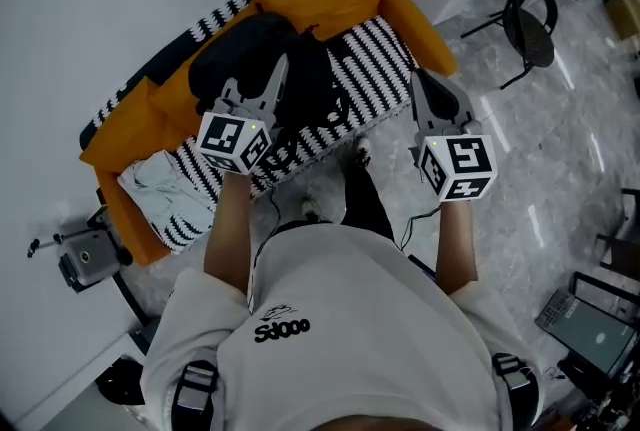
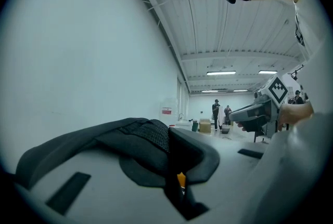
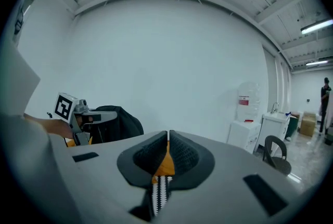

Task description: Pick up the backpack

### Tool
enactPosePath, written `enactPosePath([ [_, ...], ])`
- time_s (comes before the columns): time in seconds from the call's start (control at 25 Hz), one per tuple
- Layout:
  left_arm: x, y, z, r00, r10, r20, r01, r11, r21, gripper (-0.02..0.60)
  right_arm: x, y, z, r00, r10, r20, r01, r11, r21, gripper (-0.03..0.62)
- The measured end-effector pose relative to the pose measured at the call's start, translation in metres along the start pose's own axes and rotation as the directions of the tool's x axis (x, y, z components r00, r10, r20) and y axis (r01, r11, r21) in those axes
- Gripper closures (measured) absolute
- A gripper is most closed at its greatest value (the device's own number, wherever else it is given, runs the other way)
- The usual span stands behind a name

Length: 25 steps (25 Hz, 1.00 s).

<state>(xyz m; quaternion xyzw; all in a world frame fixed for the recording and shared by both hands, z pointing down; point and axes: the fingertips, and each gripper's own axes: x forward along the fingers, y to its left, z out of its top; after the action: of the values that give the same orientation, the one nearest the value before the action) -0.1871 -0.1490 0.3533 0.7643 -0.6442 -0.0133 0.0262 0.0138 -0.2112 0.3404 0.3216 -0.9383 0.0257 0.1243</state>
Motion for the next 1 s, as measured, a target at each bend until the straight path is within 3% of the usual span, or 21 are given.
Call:
enactPosePath([
  [0.36, -0.055, -0.033, 0.045, 0.999, -0.038, 0.035, 0.035, 0.995, 0.089, 0.541, -0.051, 0.030, 0.032, 0.997, -0.047, 0.055, 0.049, 0.998, -0.036, 0.556],
  [0.68, -0.108, -0.058, 0.081, 0.996, -0.047, 0.075, 0.042, 0.996, 0.076, 0.541, -0.078, 0.077, 0.051, 0.996, -0.006, 0.084, 0.011, 0.998, -0.062, 0.556],
  [1.0, -0.160, -0.089, 0.102, 0.992, -0.092, 0.091, 0.079, 0.988, 0.134, 0.543, -0.108, 0.118, 0.054, 0.995, 0.023, 0.099, -0.014, 0.996, -0.087, 0.556],
])
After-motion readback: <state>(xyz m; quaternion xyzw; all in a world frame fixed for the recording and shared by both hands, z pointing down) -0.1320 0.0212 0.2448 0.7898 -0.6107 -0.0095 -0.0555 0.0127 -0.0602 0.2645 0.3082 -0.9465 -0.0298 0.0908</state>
